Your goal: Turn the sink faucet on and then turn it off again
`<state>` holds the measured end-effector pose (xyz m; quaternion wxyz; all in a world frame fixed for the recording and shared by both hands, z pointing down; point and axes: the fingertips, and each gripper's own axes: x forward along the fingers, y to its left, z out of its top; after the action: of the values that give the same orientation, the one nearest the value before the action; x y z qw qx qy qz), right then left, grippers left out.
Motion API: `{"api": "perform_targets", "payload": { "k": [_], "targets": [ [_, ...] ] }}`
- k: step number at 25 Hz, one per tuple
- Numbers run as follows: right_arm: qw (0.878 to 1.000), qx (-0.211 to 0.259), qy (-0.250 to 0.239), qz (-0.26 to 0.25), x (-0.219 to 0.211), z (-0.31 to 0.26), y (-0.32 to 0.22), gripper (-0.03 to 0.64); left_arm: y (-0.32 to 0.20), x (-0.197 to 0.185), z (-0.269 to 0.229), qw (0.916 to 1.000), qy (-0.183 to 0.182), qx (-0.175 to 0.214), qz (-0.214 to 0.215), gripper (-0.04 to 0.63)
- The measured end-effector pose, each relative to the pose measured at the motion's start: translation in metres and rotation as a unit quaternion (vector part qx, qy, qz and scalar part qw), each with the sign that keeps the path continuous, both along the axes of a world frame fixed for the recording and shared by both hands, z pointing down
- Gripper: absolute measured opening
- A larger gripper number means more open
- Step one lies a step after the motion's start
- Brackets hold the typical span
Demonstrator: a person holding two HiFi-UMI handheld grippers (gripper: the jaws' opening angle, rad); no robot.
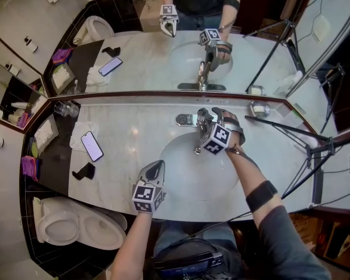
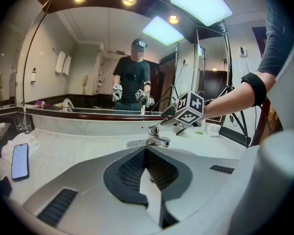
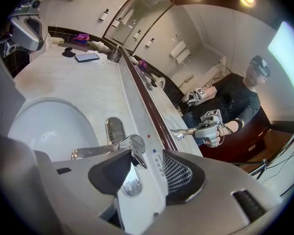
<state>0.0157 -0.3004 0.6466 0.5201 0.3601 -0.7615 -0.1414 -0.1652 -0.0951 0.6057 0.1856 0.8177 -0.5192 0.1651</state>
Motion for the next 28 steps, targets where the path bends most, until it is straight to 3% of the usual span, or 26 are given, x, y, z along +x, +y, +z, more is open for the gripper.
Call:
{"api": "perform_targets", "payload": {
  "k": [12,20,28],
  "targets": [
    [0.999,0.000,-0.034,0.009,0.014,-0.032,0.044,0.179,0.008,0.012,-0.023,0.9996,0.001,0.021,0.021,-0.012],
    [0.997,0.016,-0.066,0.044,0.033,-0.062,0.080,0.103,0.011,0.018,-0.040,0.9989,0.001,0.034,0.032,-0.012],
    [0.981,0.024,-0.152,0.116,0.066,-0.083,0.121,0.027,0.017,0.025,-0.056,0.9979,-0.003,0.046,0.046,-0.014]
  ]
}}
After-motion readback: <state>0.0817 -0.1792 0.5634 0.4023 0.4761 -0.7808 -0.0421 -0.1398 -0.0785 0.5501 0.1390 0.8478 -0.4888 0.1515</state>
